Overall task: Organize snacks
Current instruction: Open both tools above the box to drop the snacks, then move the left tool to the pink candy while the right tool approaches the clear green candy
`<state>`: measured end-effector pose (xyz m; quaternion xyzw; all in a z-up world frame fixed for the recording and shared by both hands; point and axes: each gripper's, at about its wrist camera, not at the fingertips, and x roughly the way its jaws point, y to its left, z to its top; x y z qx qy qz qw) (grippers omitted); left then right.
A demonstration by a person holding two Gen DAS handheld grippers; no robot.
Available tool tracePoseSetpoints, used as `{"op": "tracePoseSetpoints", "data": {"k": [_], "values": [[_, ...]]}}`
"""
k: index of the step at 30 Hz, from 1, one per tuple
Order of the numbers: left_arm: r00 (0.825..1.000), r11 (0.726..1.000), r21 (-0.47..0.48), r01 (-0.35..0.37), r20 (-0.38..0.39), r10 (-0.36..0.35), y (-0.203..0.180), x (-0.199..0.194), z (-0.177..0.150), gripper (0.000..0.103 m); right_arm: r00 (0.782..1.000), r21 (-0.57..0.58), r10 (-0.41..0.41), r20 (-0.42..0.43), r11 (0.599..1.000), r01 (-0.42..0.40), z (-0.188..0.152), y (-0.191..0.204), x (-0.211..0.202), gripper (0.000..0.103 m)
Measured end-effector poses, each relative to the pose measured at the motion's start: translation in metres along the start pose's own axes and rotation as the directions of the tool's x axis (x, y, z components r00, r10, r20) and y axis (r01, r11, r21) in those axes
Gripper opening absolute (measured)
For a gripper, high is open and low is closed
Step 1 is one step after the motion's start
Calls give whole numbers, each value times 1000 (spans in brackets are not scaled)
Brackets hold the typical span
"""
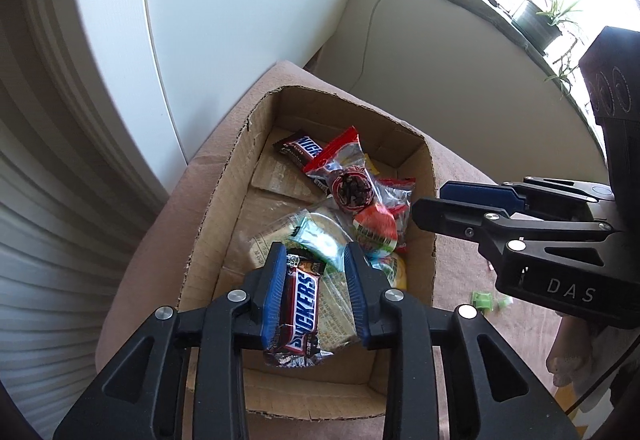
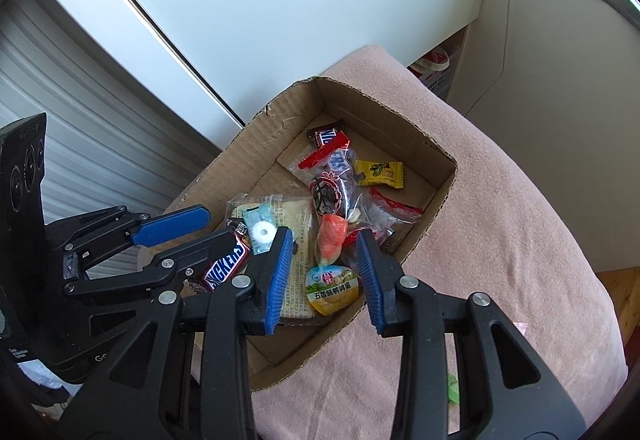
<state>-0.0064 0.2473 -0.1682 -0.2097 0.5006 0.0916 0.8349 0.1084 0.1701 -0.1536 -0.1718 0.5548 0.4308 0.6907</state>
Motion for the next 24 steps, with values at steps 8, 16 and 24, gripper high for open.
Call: {"op": "tracePoseSetpoints", "data": {"k": [8, 16, 24], "values": [[1000, 1000, -5, 1, -3, -1, -3, 0, -3, 28, 1000, 22, -16, 21, 1000, 16, -5, -6, -10, 55], [1000, 999, 39, 21, -12, -21, -22, 1, -3, 29, 998, 67, -44, 33, 997, 42, -17, -26, -24, 55], [998, 992, 107, 63, -25, -61, -54, 6, -8, 29, 991, 147, -123, 54, 983, 114, -49, -65, -49, 56]]}}
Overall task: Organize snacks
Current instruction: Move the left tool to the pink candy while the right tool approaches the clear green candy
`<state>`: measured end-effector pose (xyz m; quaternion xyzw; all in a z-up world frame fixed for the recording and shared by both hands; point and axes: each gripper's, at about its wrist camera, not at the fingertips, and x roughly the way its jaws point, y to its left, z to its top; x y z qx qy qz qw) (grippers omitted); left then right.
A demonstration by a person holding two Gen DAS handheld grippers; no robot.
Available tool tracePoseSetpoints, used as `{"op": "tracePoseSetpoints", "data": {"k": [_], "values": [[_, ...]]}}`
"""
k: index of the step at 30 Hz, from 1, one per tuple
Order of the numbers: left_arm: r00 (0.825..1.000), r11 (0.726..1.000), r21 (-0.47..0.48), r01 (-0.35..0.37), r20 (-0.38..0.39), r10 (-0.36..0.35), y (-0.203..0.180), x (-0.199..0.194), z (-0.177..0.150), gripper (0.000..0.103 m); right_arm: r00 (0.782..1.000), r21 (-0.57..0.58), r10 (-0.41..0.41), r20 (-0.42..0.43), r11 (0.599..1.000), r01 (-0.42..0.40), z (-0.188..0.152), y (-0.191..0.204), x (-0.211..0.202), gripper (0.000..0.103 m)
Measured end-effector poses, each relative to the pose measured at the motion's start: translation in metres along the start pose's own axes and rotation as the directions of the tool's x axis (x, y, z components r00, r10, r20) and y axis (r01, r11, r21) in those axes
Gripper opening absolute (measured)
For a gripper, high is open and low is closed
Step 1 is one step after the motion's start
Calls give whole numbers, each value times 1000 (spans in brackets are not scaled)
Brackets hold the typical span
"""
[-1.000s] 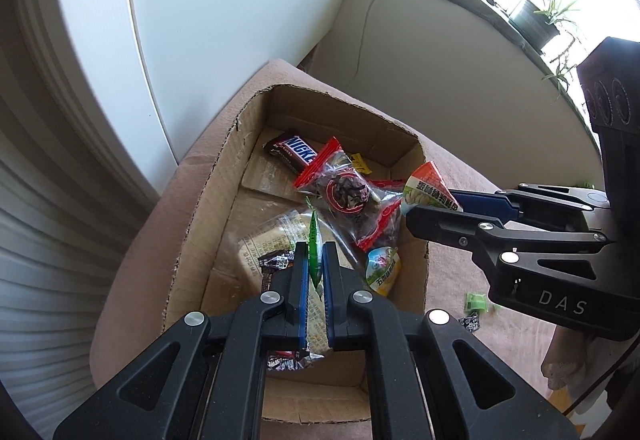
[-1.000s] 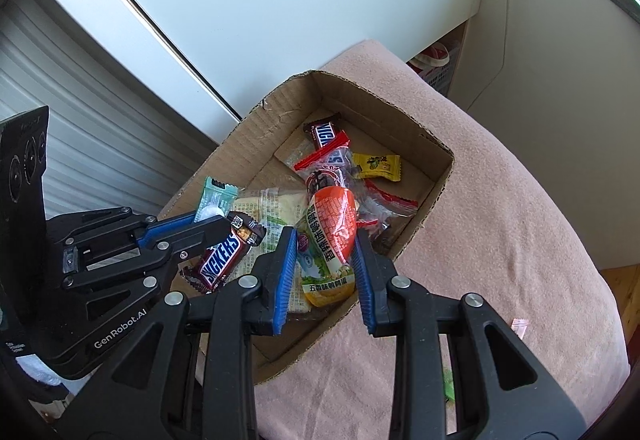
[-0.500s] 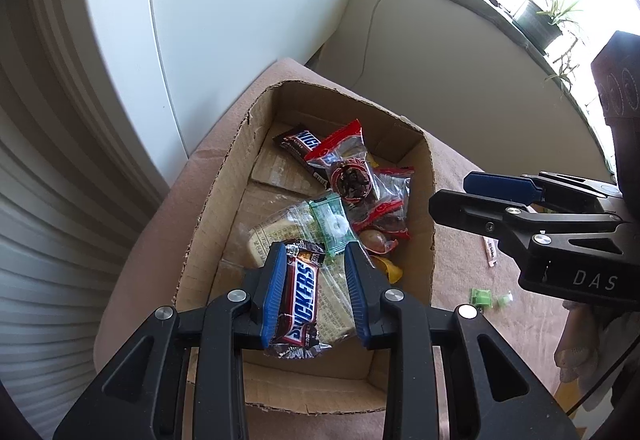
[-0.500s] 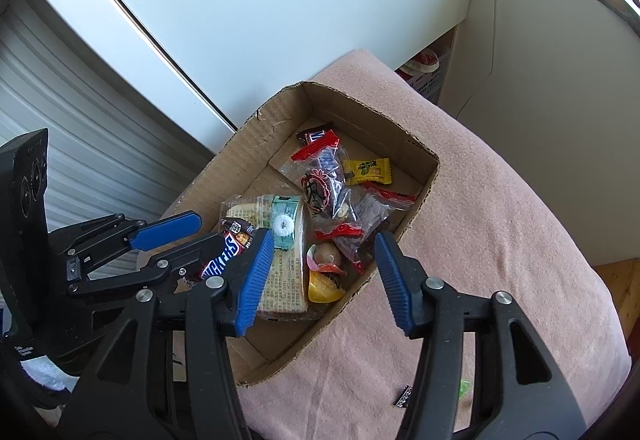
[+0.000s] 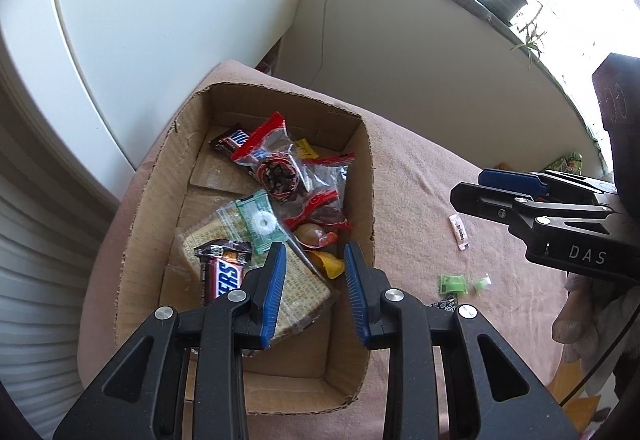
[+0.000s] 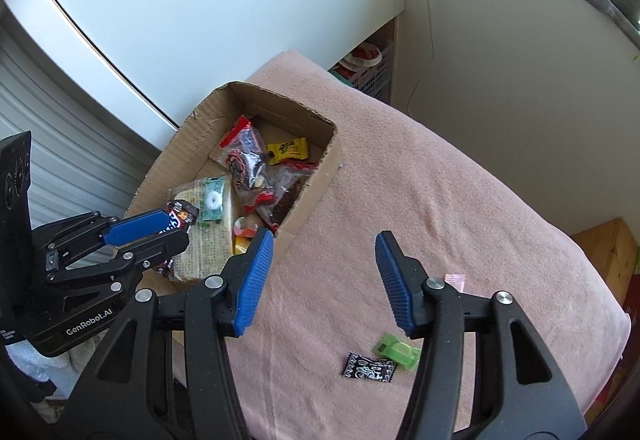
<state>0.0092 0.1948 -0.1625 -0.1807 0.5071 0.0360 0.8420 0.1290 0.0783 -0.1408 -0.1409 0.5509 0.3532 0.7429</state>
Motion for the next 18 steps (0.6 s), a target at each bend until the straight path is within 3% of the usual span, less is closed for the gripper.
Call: {"op": "tracePoseSetpoints", "data": {"k": [9, 18], "values": [[997, 995, 83, 62, -55, -58, -47, 22, -5, 29, 995, 112, -88, 49, 990, 82, -46, -61, -23, 56], [982, 972, 186, 143, -146, -117, -96, 50, -16, 29, 994, 180, -100, -53, 978, 108, -96, -108, -21, 56]]}}
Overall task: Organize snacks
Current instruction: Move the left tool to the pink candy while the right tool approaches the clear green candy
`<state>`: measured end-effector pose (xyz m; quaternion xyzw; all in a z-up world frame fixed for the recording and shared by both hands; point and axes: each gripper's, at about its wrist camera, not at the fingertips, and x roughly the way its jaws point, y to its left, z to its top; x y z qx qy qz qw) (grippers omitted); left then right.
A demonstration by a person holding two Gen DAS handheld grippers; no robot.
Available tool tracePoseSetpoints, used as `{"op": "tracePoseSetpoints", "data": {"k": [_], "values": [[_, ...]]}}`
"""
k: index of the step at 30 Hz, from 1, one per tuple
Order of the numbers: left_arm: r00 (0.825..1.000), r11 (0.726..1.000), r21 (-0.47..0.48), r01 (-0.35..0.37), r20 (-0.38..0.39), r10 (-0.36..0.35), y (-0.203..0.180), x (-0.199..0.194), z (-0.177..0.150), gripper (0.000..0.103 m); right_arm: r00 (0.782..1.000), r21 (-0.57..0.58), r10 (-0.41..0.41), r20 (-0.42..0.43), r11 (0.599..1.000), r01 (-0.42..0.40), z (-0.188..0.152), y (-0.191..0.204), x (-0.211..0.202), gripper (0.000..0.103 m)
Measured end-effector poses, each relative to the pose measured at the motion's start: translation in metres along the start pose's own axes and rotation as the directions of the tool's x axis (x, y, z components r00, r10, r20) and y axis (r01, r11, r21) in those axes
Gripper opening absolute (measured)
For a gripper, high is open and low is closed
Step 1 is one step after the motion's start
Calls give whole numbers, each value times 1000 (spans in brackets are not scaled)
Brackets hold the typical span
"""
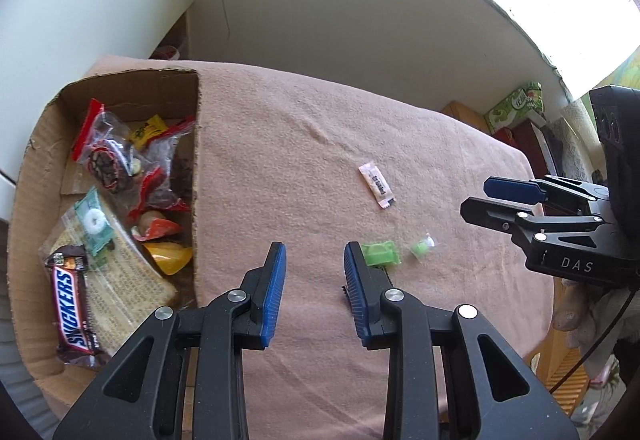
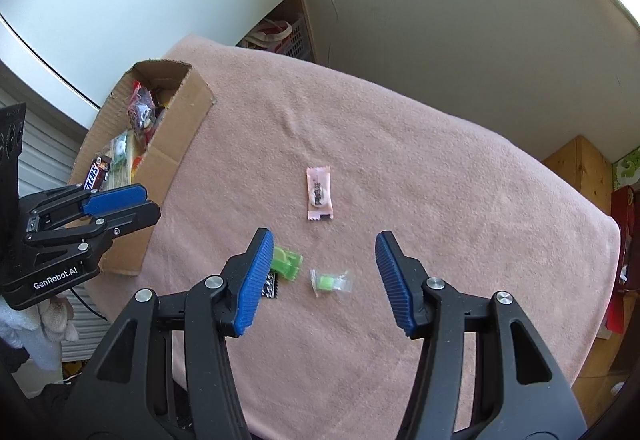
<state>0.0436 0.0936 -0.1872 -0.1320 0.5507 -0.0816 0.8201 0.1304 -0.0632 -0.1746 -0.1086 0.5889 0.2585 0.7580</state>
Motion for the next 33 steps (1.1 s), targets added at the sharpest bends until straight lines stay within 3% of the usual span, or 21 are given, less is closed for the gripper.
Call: {"op": "tracePoseSetpoints", "data": {"k": [5, 18, 20, 26, 33], "values": [[998, 999, 23, 41, -52, -40, -19, 23, 2, 29, 998, 47, 3, -55, 999, 0, -23, -20, 13, 56], [979, 989, -34, 147, -135, -150, -41, 76, 36, 29, 985, 166, 137, -109, 979, -118, -50, -22, 52, 52], [979, 989, -28, 145, -140, -148, -46, 81, 40, 29, 981, 209, 157, -117, 969, -131, -50, -24, 61, 44], [976, 989, -52, 139, -159, -146, -44, 98, 49, 29, 977, 309, 189, -100, 939, -150, -48, -29, 75, 43], [978, 993, -40, 113, -171, -118, -46, 111, 55, 29, 981, 342, 176, -87, 930, -136, -43, -28, 80, 43]]}}
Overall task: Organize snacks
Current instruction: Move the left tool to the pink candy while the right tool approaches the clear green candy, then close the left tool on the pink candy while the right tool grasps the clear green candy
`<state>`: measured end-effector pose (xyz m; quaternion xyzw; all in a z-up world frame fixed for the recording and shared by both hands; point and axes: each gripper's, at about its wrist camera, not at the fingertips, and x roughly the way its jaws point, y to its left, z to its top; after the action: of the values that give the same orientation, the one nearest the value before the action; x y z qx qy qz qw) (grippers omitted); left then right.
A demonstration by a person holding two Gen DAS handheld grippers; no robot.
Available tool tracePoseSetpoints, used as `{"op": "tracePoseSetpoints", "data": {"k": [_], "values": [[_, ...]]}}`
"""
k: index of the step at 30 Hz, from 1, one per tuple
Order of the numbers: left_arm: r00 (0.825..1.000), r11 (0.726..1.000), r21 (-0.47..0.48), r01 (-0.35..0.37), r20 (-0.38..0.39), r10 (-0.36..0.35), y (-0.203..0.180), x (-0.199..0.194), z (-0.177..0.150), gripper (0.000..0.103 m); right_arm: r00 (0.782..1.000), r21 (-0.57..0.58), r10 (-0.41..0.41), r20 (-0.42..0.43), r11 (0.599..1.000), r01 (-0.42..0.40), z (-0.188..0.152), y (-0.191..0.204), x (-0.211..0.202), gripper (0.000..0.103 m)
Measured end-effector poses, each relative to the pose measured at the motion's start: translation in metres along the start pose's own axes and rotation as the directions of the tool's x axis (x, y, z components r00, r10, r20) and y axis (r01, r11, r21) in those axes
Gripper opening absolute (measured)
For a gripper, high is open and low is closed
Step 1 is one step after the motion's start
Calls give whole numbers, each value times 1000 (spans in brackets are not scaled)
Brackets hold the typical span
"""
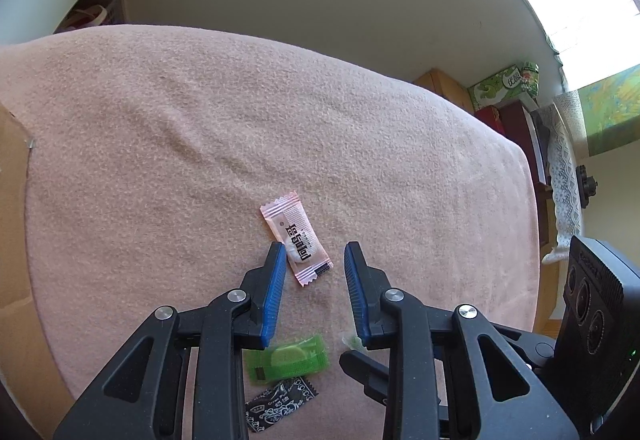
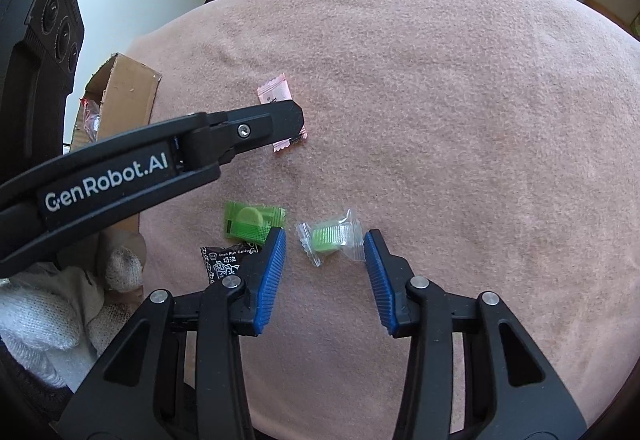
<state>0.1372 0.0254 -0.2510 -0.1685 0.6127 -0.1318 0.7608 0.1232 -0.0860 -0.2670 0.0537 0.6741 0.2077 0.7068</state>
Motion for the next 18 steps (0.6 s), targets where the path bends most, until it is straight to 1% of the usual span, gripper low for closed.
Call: {"op": "tracePoseSetpoints", "data": {"k": [3, 5, 7, 11, 12, 13, 14, 15, 18], "values": [[1000, 999, 28, -25, 10, 25, -8, 5, 2, 28, 1000, -9, -21, 7, 1000, 21, 4, 6, 1, 41], [999, 998, 52, -46, 16, 45, -14, 7, 4, 28, 999, -15, -38, 14, 999, 39, 4, 10, 3, 36], [998, 995, 77, -65, 22, 64, -16, 6, 4, 28, 999, -14, -45, 19, 999, 45, 3, 13, 5, 35], [992, 978, 169, -122, 44, 117, -30, 9, -2, 28, 997, -35, -68, 25, 997, 68, 0, 21, 5, 28], [990, 973, 186, -138, 51, 131, -33, 10, -3, 28, 997, -39, -71, 27, 997, 72, -3, 18, 1, 27], [987, 967, 200, -157, 58, 148, -36, 11, -4, 26, 997, -39, -77, 27, 996, 78, -3, 19, 2, 25], [983, 960, 215, -179, 67, 169, -38, 12, -6, 21, 996, -41, -84, 27, 996, 85, -4, 19, 2, 23], [980, 955, 225, -195, 74, 183, -39, 13, -5, 19, 996, -44, -88, 25, 995, 89, -4, 18, 2, 22], [982, 956, 226, -186, 80, 173, -39, 14, -5, 18, 996, -50, -90, 23, 995, 91, -4, 17, 1, 19]]}}
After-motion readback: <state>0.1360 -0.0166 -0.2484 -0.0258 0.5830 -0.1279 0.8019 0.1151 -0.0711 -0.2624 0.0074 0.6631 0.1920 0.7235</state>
